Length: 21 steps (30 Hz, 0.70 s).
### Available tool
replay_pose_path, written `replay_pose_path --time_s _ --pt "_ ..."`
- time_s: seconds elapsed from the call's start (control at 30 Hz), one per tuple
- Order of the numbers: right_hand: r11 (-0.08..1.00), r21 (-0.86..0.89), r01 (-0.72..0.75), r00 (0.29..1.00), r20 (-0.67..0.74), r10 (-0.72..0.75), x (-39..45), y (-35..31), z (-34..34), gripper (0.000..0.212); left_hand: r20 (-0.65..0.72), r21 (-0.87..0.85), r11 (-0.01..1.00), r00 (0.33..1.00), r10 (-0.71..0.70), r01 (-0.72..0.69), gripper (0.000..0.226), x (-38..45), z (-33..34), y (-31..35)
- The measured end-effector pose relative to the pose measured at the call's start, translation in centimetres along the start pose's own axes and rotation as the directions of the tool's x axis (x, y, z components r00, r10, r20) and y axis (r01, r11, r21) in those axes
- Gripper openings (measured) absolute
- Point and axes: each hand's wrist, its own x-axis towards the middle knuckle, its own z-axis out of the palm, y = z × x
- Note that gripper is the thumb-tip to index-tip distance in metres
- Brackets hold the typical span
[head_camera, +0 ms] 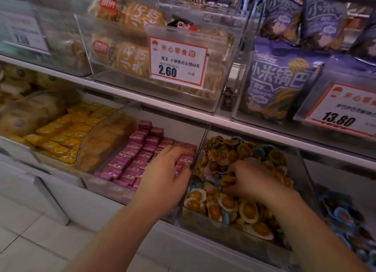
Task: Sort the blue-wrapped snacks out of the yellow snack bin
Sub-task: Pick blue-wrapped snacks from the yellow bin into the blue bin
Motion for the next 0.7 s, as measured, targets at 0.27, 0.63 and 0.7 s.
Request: replay_pose_path --time_s 0.27,0.63,0.7 --pt "0.997 0.063 -0.050 0.973 -0.221 0.063 -1.8 1.6 -1.2 0.026 0.019 -0.008 0.999 0.999 0.041 -0.041 0.030 -0.2 0.3 0.6" --pt "0.961 0.052 0.272 0.961 -0.066 -0.268 0.0 -4.6 3.5 0.043 0.054 0.023 0.999 0.998 0.042 -0.043 0.029 -0.4 0.7 0.5" --pt "0.973 -0.016 0.230 0.973 0.015 -0.230 0.2 -4.3 3.1 0.048 0.058 0.028 0.998 0.997 0.048 -0.050 0.029 -0.4 0.7 0.5"
